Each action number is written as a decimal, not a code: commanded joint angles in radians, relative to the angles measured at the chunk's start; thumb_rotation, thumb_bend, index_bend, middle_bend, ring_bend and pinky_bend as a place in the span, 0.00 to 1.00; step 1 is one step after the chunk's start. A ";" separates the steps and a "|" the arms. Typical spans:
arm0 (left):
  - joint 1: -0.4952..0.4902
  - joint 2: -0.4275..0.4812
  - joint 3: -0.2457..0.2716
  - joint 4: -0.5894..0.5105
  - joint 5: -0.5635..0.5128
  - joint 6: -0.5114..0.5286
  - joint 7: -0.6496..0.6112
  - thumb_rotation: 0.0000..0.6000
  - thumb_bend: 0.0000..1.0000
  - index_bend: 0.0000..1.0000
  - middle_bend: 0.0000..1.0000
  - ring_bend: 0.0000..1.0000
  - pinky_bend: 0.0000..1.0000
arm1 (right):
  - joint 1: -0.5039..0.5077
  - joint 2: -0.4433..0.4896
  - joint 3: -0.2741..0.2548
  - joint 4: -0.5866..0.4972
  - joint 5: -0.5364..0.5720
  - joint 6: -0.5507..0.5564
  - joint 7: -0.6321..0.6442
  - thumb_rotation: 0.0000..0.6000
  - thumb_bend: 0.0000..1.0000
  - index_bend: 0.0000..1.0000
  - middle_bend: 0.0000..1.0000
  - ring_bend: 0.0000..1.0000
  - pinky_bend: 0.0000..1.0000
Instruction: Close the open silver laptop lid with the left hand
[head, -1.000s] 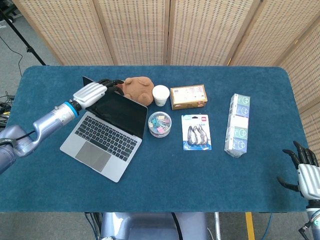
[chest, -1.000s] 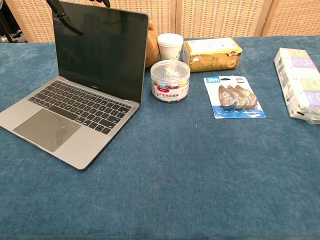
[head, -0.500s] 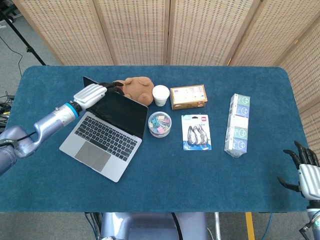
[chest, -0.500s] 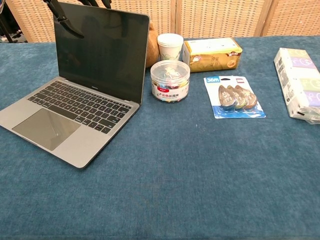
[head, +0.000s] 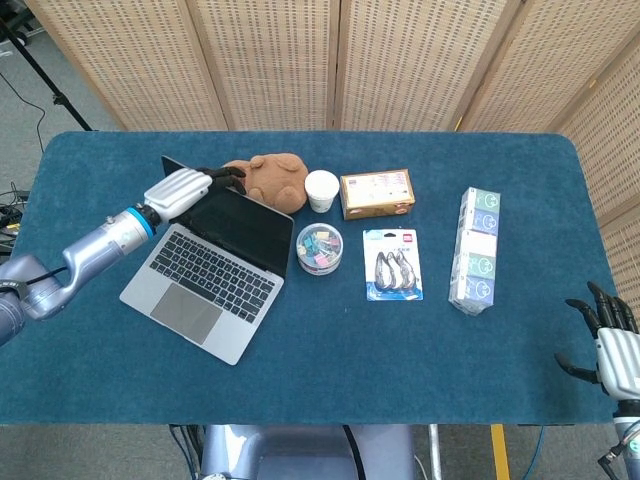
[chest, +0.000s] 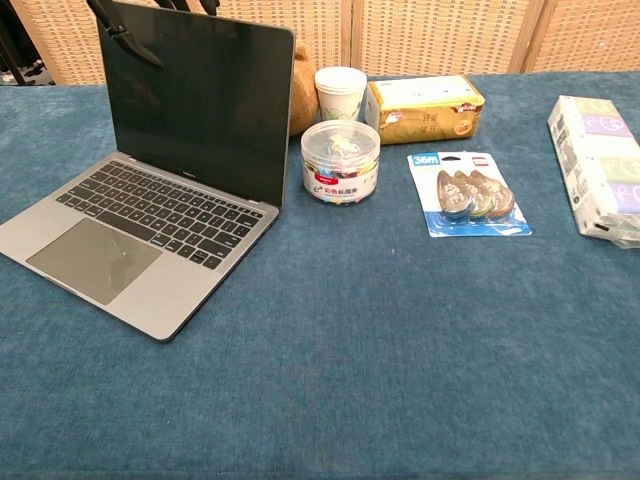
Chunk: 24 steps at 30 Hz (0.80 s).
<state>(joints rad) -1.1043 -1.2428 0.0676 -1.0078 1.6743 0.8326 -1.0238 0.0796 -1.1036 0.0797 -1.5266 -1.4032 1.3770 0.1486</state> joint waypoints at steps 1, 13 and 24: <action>0.003 0.026 -0.008 -0.035 -0.012 0.003 0.025 1.00 0.09 0.36 0.19 0.25 0.24 | 0.000 0.000 -0.001 -0.001 -0.004 0.002 -0.001 1.00 0.23 0.20 0.00 0.00 0.00; 0.016 0.115 -0.024 -0.180 -0.041 -0.008 0.105 1.00 0.09 0.37 0.20 0.27 0.25 | -0.006 0.004 -0.005 -0.012 -0.019 0.018 -0.002 1.00 0.23 0.20 0.00 0.00 0.00; 0.035 0.143 -0.026 -0.240 -0.057 -0.036 0.142 1.00 0.09 0.38 0.21 0.27 0.25 | -0.009 0.007 -0.008 -0.017 -0.029 0.028 -0.003 1.00 0.23 0.20 0.00 0.00 0.00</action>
<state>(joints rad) -1.0707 -1.1026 0.0415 -1.2445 1.6170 0.7979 -0.8836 0.0707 -1.0965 0.0722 -1.5437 -1.4320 1.4054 0.1458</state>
